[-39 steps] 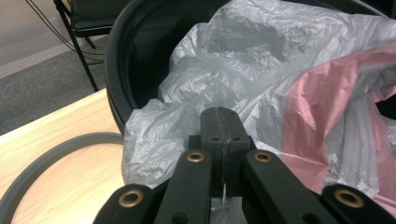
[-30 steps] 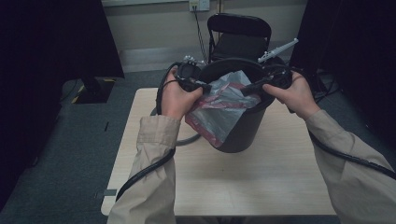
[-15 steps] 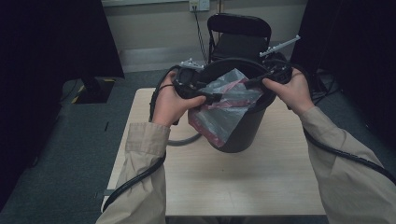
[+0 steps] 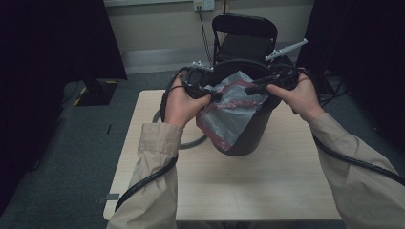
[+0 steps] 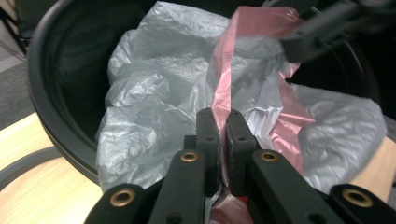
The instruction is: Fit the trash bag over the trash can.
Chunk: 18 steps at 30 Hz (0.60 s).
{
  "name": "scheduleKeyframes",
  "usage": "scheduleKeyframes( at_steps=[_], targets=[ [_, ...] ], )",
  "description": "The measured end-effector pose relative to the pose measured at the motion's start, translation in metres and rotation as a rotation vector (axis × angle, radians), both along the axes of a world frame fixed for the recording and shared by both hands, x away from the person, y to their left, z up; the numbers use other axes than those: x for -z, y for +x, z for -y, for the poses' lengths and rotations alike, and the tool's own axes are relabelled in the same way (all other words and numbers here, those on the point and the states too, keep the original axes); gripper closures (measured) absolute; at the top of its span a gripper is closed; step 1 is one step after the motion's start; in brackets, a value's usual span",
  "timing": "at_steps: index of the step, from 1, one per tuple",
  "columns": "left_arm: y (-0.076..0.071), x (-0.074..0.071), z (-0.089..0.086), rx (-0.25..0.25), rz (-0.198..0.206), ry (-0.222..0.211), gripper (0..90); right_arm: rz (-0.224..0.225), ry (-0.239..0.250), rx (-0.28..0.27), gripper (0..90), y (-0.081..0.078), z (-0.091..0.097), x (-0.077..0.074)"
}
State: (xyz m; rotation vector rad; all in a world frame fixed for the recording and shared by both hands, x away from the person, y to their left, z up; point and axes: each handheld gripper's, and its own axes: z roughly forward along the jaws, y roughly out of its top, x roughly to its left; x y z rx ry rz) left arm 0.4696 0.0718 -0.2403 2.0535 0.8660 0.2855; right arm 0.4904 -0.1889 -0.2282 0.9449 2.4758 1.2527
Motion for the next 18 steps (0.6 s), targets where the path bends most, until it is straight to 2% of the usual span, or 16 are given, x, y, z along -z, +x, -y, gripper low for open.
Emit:
scheduleKeyframes(
  at_steps=[2, 5, 6, 14, 18],
  targets=[
    [0.002, 0.0, 0.001, -0.027, -0.001, -0.018, 87.9, 0.016, 0.009, 0.005, 40.1, -0.002, 0.0, -0.004],
    [0.004, 0.0, 0.003, -0.057, -0.013, -0.035, 88.1, 0.04, 0.029, -0.014, 40.9, -0.006, 0.003, -0.011],
    [0.005, 0.0, 0.005, -0.058, -0.01, -0.022, 88.1, 0.042, 0.03, -0.022, 41.8, -0.008, 0.003, -0.012],
    [0.008, -0.002, 0.013, -0.067, -0.009, -0.001, 88.2, 0.007, -0.009, -0.112, 43.4, -0.015, -0.011, -0.008],
    [0.01, -0.003, 0.013, -0.08, -0.014, -0.013, 88.2, -0.028, -0.026, -0.143, 43.6, -0.014, -0.02, -0.004]
  ],
)
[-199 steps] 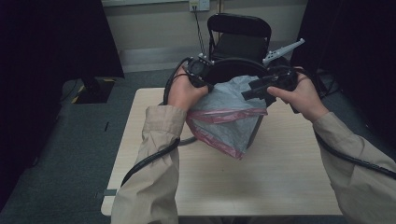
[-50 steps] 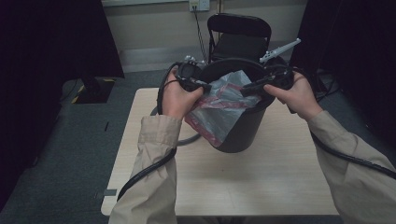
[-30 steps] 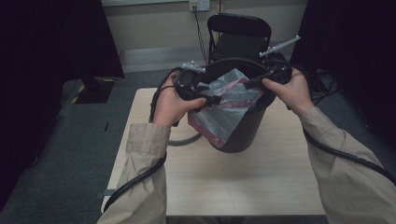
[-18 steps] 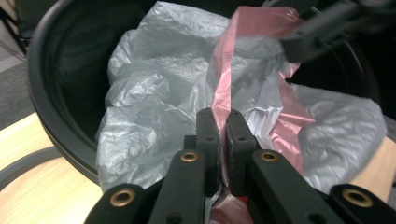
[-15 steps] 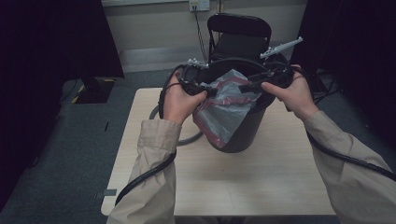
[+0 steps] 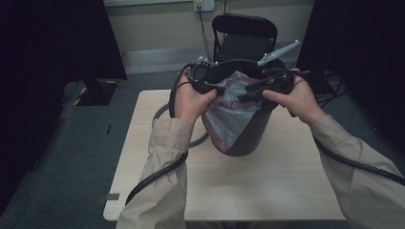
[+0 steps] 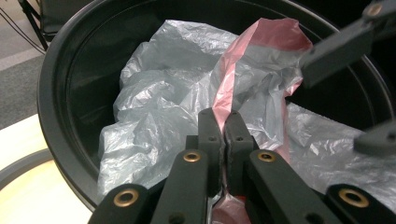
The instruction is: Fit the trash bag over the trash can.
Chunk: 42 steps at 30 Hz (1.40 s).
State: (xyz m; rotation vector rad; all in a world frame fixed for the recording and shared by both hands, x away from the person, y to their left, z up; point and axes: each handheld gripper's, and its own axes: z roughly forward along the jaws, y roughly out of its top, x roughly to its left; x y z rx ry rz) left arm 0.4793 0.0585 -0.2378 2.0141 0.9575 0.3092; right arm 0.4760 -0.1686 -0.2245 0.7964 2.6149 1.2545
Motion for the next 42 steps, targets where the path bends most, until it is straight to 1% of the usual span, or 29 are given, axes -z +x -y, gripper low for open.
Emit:
scheduleKeyframes(
  at_steps=[2, 4, 7, 9, 11, 14, 16, 18, 20, 21, 22, 23, 24, 25, 27, 28, 29, 30, 31, 32, 33, 34, 36, 38, 41, 42],
  targets=[
    [0.001, -0.001, 0.0, 0.003, -0.005, -0.008, 88.2, -0.017, -0.009, -0.017, 44.5, 0.001, -0.005, 0.002],
    [0.001, -0.001, 0.0, 0.002, -0.007, -0.007, 88.3, -0.023, -0.02, -0.029, 44.8, 0.001, -0.009, 0.005],
    [0.001, -0.001, -0.001, 0.004, -0.009, -0.017, 88.3, -0.036, -0.034, -0.032, 48.2, 0.002, -0.015, 0.007],
    [0.001, -0.002, -0.001, 0.003, -0.011, -0.023, 88.4, -0.042, -0.038, -0.018, 48.2, 0.004, -0.019, 0.009],
    [0.001, -0.004, -0.002, 0.006, -0.013, -0.021, 88.4, -0.026, -0.038, -0.012, 47.7, 0.006, -0.022, 0.008],
    [-0.001, -0.004, -0.002, 0.011, -0.016, -0.025, 88.4, -0.002, -0.047, -0.005, 41.9, 0.008, -0.028, 0.007],
    [-0.002, -0.005, -0.002, 0.015, -0.021, -0.036, 88.4, 0.0, -0.064, -0.011, 40.3, 0.008, -0.032, 0.008],
    [-0.002, -0.006, -0.003, 0.018, -0.022, -0.04, 88.5, 0.009, -0.096, -0.004, 39.2, 0.008, -0.036, 0.009],
    [-0.003, -0.007, -0.003, 0.02, -0.024, -0.044, 88.5, 0.008, -0.116, 0.002, 39.6, 0.008, -0.039, 0.01],
    [-0.004, -0.008, -0.003, 0.025, -0.025, -0.048, 88.5, 0.007, -0.125, 0.006, 41.2, 0.009, -0.039, 0.011],
    [-0.004, -0.009, -0.003, 0.027, -0.025, -0.048, 88.6, 0.003, -0.131, 0.009, 44.7, 0.01, -0.04, 0.012],
    [-0.005, -0.009, -0.003, 0.03, -0.02, -0.048, 88.6, -0.004, -0.135, 0.001, 49.2, 0.01, -0.04, 0.013],
    [-0.005, -0.01, -0.003, 0.028, -0.02, -0.05, 88.6, -0.01, -0.141, -0.007, 55.0, 0.01, -0.041, 0.014],
    [-0.005, -0.011, -0.003, 0.028, -0.019, -0.053, 88.5, -0.01, -0.145, -0.011, 63.8, 0.01, -0.041, 0.013],
    [-0.005, -0.011, -0.005, 0.023, -0.023, -0.068, 88.5, -0.005, -0.156, -0.021, 75.9, 0.01, -0.041, 0.012],
    [-0.004, -0.011, -0.006, 0.025, -0.028, -0.08, 88.5, -0.005, -0.162, -0.03, 83.6, 0.01, -0.041, 0.012],
    [-0.003, -0.011, -0.008, 0.025, -0.031, -0.091, 88.4, -0.001, -0.165, -0.031, 87.8, 0.009, -0.041, 0.011],
    [-0.003, -0.011, -0.01, 0.02, -0.014, -0.096, 87.9, 0.008, -0.168, -0.023, 88.6, 0.008, -0.04, 0.009],
    [-0.003, -0.012, -0.012, 0.01, 0.008, -0.093, 86.3, 0.005, -0.163, -0.031, 89.1, 0.008, -0.039, 0.008],
    [-0.003, -0.013, -0.014, 0.0, 0.01, -0.094, 86.3, 0.006, -0.17, -0.037, 89.4, 0.008, -0.038, 0.007],
    [-0.003, -0.013, -0.017, -0.009, 0.024, -0.091, 85.7, 0.019, -0.185, -0.029, 89.5, 0.006, -0.036, 0.006],
    [-0.002, -0.013, -0.02, -0.025, 0.029, -0.094, 85.4, 0.018, -0.194, -0.023, 89.6, 0.006, -0.034, 0.004],
    [-0.001, -0.013, -0.026, -0.05, 0.036, -0.076, 86.6, 0.029, -0.2, -0.036, 89.9, 0.004, -0.028, 0.002],
    [0.0, -0.013, -0.031, -0.069, 0.041, -0.077, 86.9, 0.034, -0.201, -0.04, 89.9, 0.002, -0.02, -0.002],
    [0.001, -0.012, -0.037, -0.103, 0.054, -0.058, 86.1, 0.042, -0.213, -0.042, 90.0, -0.001, -0.006, -0.007],
    [0.002, -0.011, -0.04, -0.116, 0.053, -0.047, 86.0, 0.049, -0.221, -0.039, 90.0, -0.002, 0.001, -0.009]
  ],
)
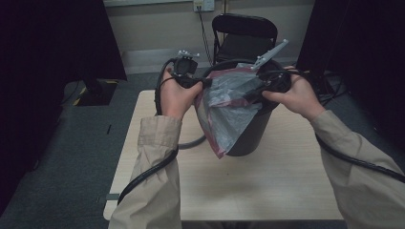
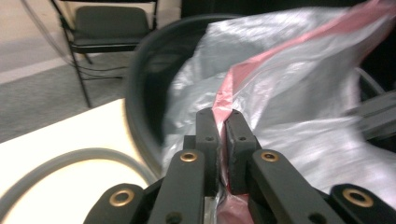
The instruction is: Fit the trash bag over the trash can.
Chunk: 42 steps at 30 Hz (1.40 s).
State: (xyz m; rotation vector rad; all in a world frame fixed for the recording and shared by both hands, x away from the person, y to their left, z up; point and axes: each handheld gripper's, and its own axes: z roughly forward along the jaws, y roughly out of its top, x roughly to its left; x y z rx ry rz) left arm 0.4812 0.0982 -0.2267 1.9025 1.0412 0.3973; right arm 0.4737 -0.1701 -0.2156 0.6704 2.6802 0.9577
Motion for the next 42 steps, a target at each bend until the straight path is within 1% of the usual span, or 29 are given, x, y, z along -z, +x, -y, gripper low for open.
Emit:
scheduleKeyframes(
  at_steps=[1, 3, 4, 8, 9, 10, 12, 14, 17, 19, 20, 23, 25, 27, 28, 29, 30, 32, 33, 34, 35, 37, 38, 39, 40, 41, 42],
  targets=[
    [0.001, 0.001, -0.002, -0.012, 0.005, 0.007, 86.0, 0.006, -0.004, 0.004, 90.0, -0.001, 0.007, -0.002],
    [0.002, 0.003, -0.006, -0.026, -0.002, 0.026, 86.5, 0.016, -0.012, 0.014, 90.0, -0.003, 0.021, -0.005],
    [0.003, 0.005, -0.008, -0.032, -0.004, 0.028, 86.6, 0.021, -0.014, 0.02, 90.0, -0.003, 0.029, -0.007],
    [0.005, 0.009, -0.011, -0.044, -0.009, 0.015, 86.9, 0.032, -0.026, 0.059, 90.0, -0.004, 0.06, -0.012],
    [0.006, 0.009, -0.011, -0.047, -0.006, 0.016, 86.9, 0.042, -0.024, 0.073, 90.0, -0.005, 0.067, -0.013],
    [0.006, 0.009, -0.01, -0.048, -0.004, 0.015, 86.7, 0.043, -0.012, 0.078, 90.0, -0.005, 0.073, -0.013],
    [0.007, 0.01, -0.009, -0.049, 0.006, 0.019, 86.1, 0.046, 0.001, 0.091, 90.0, -0.004, 0.084, -0.014],
    [0.009, 0.011, -0.007, -0.049, 0.005, 0.02, 86.1, 0.049, -0.007, 0.102, 90.0, -0.003, 0.091, -0.014],
    [0.01, 0.013, -0.006, -0.049, 0.013, 0.018, 86.2, 0.069, -0.059, 0.119, 90.0, -0.002, 0.097, -0.01],
    [0.011, 0.013, -0.005, -0.049, 0.016, 0.019, 86.3, 0.067, -0.091, 0.132, 90.0, 0.001, 0.102, -0.004],
    [0.011, 0.013, -0.005, -0.047, 0.015, 0.018, 86.2, 0.061, -0.1, 0.133, 90.0, 0.003, 0.103, 0.0],
    [0.01, 0.014, -0.005, -0.04, 0.019, 0.013, 85.3, 0.038, -0.088, 0.136, 90.0, 0.007, 0.105, 0.008],
    [0.009, 0.014, -0.007, -0.033, 0.019, 0.009, 85.0, 0.035, -0.082, 0.137, 90.0, 0.009, 0.104, 0.011],
    [0.007, 0.014, -0.009, -0.031, 0.024, 0.013, 82.7, 0.029, -0.077, 0.142, 90.0, 0.011, 0.104, 0.014],
    [0.007, 0.014, -0.01, -0.028, 0.033, 0.019, 79.5, 0.03, -0.074, 0.144, 90.0, 0.011, 0.104, 0.014],
    [0.006, 0.015, -0.011, -0.032, 0.04, 0.03, 73.6, 0.032, -0.073, 0.152, 90.0, 0.011, 0.104, 0.014],
    [0.005, 0.015, -0.012, -0.033, 0.036, 0.04, 67.2, 0.031, -0.073, 0.156, 90.0, 0.012, 0.105, 0.013],
    [0.003, 0.016, -0.015, -0.04, 0.047, 0.046, 57.2, 0.035, -0.072, 0.17, 90.0, 0.012, 0.106, 0.013],
    [0.001, 0.017, -0.017, -0.041, 0.045, 0.051, 51.4, 0.037, -0.069, 0.177, 90.0, 0.012, 0.107, 0.012],
    [0.0, 0.018, -0.018, -0.038, 0.039, 0.04, 46.3, 0.037, -0.07, 0.181, 90.0, 0.012, 0.107, 0.012],
    [-0.002, 0.018, -0.02, -0.026, 0.034, 0.031, 45.9, 0.042, -0.072, 0.193, 90.0, 0.012, 0.108, 0.012],
    [-0.007, 0.018, -0.022, -0.015, 0.036, 0.03, 45.9, 0.037, -0.072, 0.2, 90.0, 0.013, 0.109, 0.014],
    [-0.008, 0.018, -0.023, -0.006, 0.032, 0.027, 47.0, 0.039, -0.07, 0.211, 90.0, 0.013, 0.11, 0.015],
    [-0.01, 0.017, -0.024, 0.002, 0.024, 0.027, 50.4, 0.034, -0.068, 0.214, 90.0, 0.014, 0.111, 0.017],
    [-0.012, 0.016, -0.025, 0.002, 0.019, 0.05, 50.9, 0.035, -0.069, 0.218, 90.0, 0.015, 0.112, 0.018],
    [-0.014, 0.015, -0.026, 0.017, -0.001, 0.069, 53.4, 0.044, -0.072, 0.235, 90.0, 0.015, 0.113, 0.018],
    [-0.015, 0.016, -0.026, 0.032, -0.02, 0.079, 59.2, 0.048, -0.077, 0.239, 90.0, 0.016, 0.114, 0.019]
  ],
)
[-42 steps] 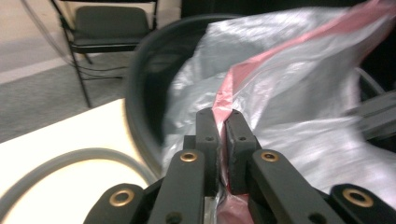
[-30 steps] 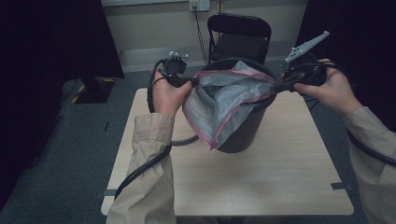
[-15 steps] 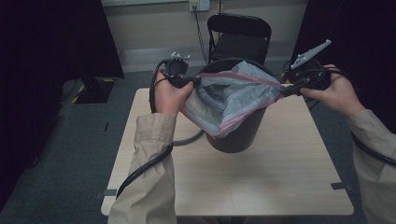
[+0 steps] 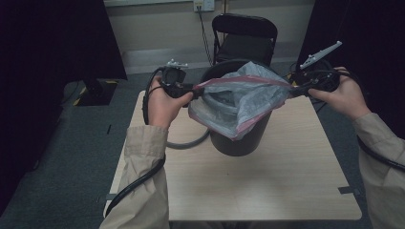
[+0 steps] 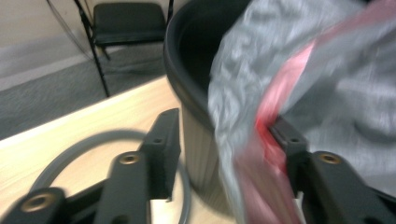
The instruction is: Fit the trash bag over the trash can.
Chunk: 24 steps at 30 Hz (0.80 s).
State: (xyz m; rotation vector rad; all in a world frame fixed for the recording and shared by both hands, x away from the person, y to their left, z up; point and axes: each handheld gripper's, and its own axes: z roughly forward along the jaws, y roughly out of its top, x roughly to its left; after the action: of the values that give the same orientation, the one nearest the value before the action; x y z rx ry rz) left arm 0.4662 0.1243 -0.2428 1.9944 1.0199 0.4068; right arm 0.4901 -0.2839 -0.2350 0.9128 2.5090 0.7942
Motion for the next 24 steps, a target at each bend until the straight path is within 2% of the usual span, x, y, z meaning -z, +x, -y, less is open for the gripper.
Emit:
scheduleKeyframes(
  at_steps=[1, 2, 3, 5, 6, 7, 11, 13, 15, 19, 20, 22, 24],
  targets=[
    [-0.001, 0.001, -0.001, 0.005, -0.019, 0.009, 63.2, -0.006, 0.003, 0.002, 90.0, 0.001, 0.001, 0.001],
    [-0.003, 0.002, 0.0, 0.016, -0.045, 0.022, 75.4, -0.012, 0.009, 0.007, 90.0, 0.002, 0.002, 0.003],
    [-0.003, 0.003, 0.002, 0.025, -0.05, 0.024, 80.2, -0.018, 0.013, 0.006, 90.0, 0.004, 0.003, 0.004],
    [-0.001, 0.006, 0.003, 0.016, -0.056, 0.06, 86.2, -0.021, 0.012, 0.009, 90.0, 0.006, 0.001, 0.006],
    [0.001, 0.008, 0.003, 0.008, -0.066, 0.065, 87.8, -0.023, 0.013, 0.008, 90.0, 0.007, 0.001, 0.008],
    [0.002, 0.01, 0.003, 0.006, -0.074, 0.062, 88.9, -0.028, 0.017, 0.004, 90.0, 0.008, -0.001, 0.01],
    [0.009, 0.016, 0.002, -0.078, -0.01, 0.071, 89.5, -0.041, -0.018, 0.003, 90.0, 0.01, -0.008, 0.016],
    [0.01, 0.02, 0.007, -0.066, -0.032, 0.068, 89.6, -0.036, -0.032, 0.005, 90.0, 0.011, -0.011, 0.017],
    [0.009, 0.02, 0.009, -0.045, -0.037, 0.06, 89.5, -0.018, -0.061, 0.017, 90.0, 0.012, -0.011, 0.018],
    [0.005, 0.015, 0.006, -0.028, -0.047, 0.032, 89.4, -0.024, -0.031, 0.019, 89.6, 0.011, -0.004, 0.017],
    [0.004, 0.013, 0.006, -0.027, -0.044, 0.033, 89.4, -0.03, -0.022, 0.014, 86.9, 0.01, -0.002, 0.016],
    [0.003, 0.011, 0.006, -0.029, -0.043, 0.026, 89.3, -0.028, 0.012, 0.009, 75.4, 0.007, 0.001, 0.012],
    [0.002, 0.009, 0.007, -0.024, -0.034, 0.029, 89.2, -0.034, 0.02, -0.009, 63.8, 0.003, 0.0, 0.008]
  ],
)
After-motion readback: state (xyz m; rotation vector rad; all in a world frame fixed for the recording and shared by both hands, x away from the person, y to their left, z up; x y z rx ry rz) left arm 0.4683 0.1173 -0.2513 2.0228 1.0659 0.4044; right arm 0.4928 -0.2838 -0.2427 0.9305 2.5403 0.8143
